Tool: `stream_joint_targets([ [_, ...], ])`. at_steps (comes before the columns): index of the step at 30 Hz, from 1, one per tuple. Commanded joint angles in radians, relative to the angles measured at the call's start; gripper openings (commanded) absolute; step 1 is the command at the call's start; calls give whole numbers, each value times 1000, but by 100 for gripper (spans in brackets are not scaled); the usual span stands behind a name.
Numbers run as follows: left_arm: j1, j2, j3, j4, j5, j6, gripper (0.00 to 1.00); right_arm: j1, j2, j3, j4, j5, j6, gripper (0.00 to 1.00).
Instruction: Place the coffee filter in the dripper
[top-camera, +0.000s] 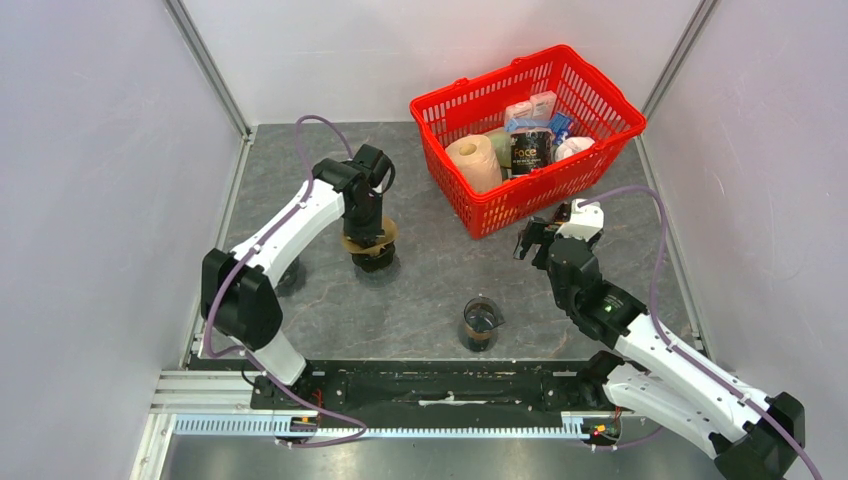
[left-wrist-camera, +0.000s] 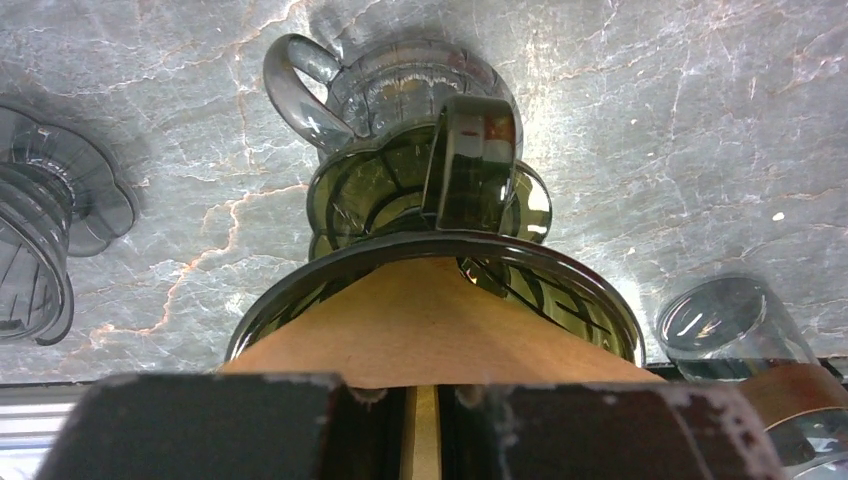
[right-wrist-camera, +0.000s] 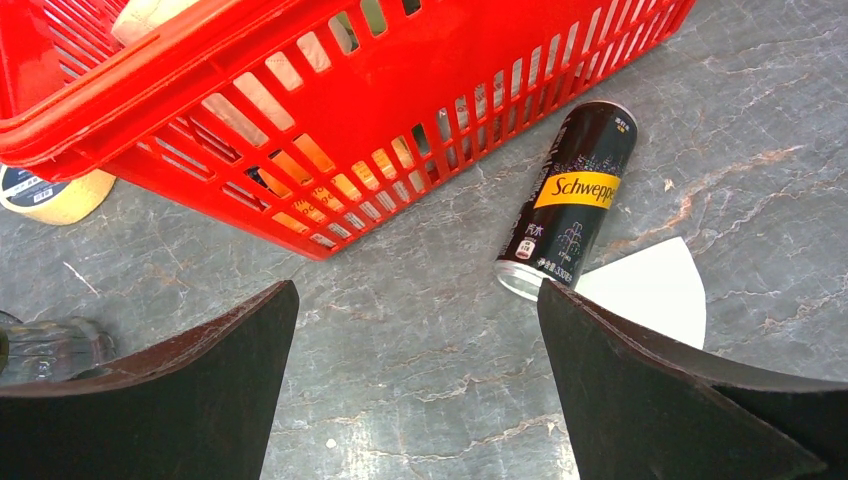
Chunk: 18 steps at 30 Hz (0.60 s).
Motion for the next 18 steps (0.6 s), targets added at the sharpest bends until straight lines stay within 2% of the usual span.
stream_joint_targets([
  [1, -19, 18, 32, -21, -27, 43, 15, 2, 5, 2, 45, 18, -11, 97],
  [18, -37, 29, 17, -18, -43, 46, 15, 1, 10, 2, 48, 11, -13, 99],
])
